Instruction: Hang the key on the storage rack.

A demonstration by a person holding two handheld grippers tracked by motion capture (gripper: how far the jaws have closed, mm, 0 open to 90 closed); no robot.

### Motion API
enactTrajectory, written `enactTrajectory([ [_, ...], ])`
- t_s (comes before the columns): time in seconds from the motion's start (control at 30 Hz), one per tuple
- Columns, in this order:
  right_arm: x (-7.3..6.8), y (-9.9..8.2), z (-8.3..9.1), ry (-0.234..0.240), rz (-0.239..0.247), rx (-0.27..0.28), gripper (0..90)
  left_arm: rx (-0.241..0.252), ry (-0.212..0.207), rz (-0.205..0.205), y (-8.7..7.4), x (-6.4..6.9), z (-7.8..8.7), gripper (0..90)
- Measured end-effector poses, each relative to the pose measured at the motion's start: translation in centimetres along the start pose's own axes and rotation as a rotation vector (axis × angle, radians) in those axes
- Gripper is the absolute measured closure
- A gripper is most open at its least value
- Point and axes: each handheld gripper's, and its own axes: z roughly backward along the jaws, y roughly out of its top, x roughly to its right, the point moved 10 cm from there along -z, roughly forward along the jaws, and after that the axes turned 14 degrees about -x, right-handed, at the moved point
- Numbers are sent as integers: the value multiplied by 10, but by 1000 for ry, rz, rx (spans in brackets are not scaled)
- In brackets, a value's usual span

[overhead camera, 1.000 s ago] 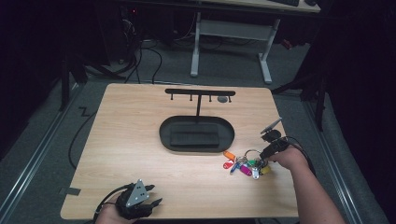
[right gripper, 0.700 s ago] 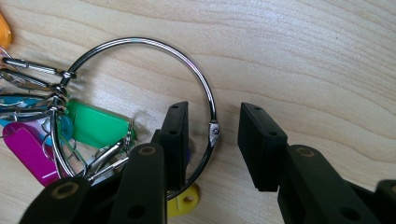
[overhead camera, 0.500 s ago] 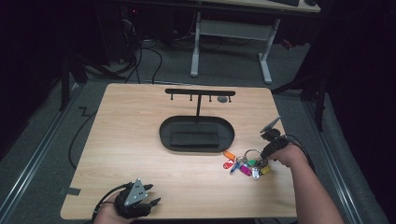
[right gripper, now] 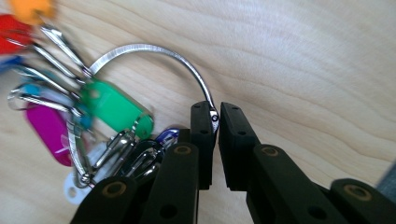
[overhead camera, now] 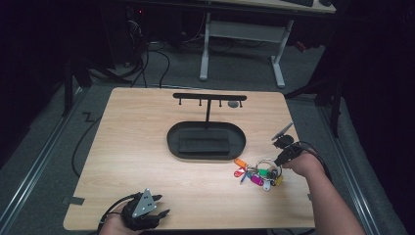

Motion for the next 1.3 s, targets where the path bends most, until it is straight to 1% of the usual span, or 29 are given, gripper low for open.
enactTrajectory([
  [0.03,-2,-1,6,-4,2,7,846,-4,-3,-1,0,0,0,453],
  [0.1,-3,-2,16,-21,34,26,843,-6,-3,-6,0,1,-1,453],
  [0.13,-6,-4,21,-21,27,26,843,-7,-4,-9,0,2,-1,453],
  [0.17,-7,-4,26,-23,51,37,846,-8,-3,-11,0,2,-1,453],
  [0.23,-11,-6,36,-33,58,58,845,-8,-3,-13,0,3,-1,452],
  [0.3,-15,-10,43,-38,62,58,845,-8,-5,-12,0,3,-1,452],
  [0.33,-17,-11,47,-43,76,63,845,-9,-6,-12,0,3,-1,452],
  [0.43,-23,-14,58,-47,94,73,845,-6,-6,-9,0,3,-1,452],
  [0.6,-31,-19,74,-53,111,91,845,-6,-9,-8,-1,2,0,451],
  [0.77,-38,-23,85,-53,127,105,844,-6,-10,-5,-1,2,-1,451],
  [0.8,-40,-24,88,-50,117,107,845,-5,-11,-5,-1,2,-1,451],
  [0.87,-42,-25,92,-51,129,114,845,-6,-10,-5,-1,1,-1,451],
  [0.97,-46,-26,101,-64,139,118,845,0,-9,-2,-1,2,0,450],
  [1.0,-48,-27,104,-67,131,117,845,1,-8,-1,0,1,0,450],
  [1.03,-49,-27,108,-72,149,125,845,2,-7,0,0,1,0,450],
  [1.3,-55,-26,136,-117,169,152,846,-1,-8,6,-1,0,0,449],
])
